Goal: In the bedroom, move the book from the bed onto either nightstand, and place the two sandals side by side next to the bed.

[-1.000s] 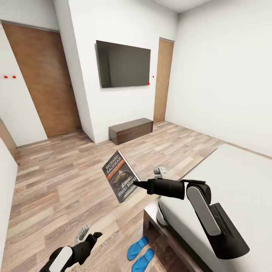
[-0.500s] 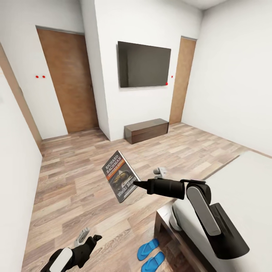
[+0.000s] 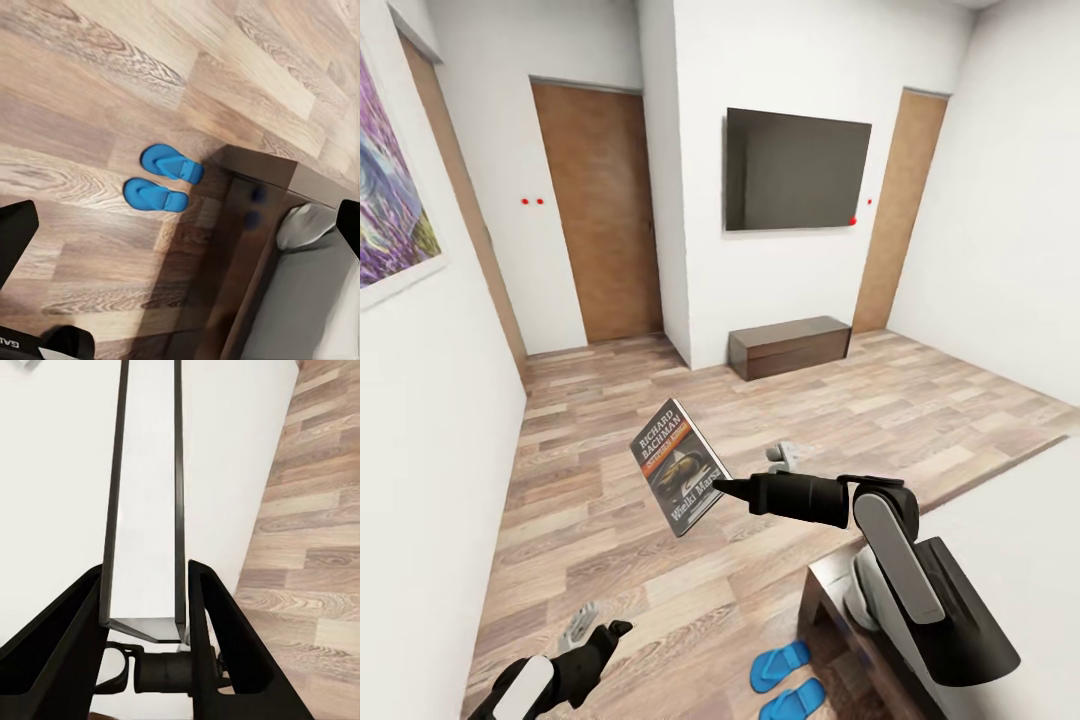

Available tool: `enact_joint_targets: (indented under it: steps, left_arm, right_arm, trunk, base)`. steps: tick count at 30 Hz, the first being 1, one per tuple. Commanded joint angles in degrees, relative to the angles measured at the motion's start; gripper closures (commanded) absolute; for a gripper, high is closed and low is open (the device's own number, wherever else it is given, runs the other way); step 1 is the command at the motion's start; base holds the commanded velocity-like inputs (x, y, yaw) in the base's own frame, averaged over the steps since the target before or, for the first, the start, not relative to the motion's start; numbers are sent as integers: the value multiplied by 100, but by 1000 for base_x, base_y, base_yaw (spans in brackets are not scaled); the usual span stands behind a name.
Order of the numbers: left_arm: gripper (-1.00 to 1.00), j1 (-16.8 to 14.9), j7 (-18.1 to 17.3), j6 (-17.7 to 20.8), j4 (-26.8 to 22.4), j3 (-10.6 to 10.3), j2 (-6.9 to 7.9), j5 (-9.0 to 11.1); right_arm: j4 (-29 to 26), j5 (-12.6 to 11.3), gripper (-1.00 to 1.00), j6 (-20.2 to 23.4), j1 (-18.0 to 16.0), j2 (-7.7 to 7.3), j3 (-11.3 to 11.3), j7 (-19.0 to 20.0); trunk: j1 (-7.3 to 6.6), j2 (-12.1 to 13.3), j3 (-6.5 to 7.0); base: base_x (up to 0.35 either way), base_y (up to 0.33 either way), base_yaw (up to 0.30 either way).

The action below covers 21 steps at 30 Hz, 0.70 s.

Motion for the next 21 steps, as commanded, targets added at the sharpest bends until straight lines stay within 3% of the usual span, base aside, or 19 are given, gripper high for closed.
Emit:
enact_joint_targets:
  steps: [1, 21]
  left_arm:
    - [-100, -5, -15, 39, 0, 30, -4, 9]
    - [-100, -1, -25, -25, -1, 14, -7, -2]
  right_arm:
    - [-4, 10, 100, 14, -5, -2, 0, 60]
    - [-4, 10, 100, 16, -5, -3, 0, 52]
  trunk:
    - [0, -4, -8]
    - [0, -4, -42]
  base:
    - [0, 0, 284]
    - [0, 0, 284]
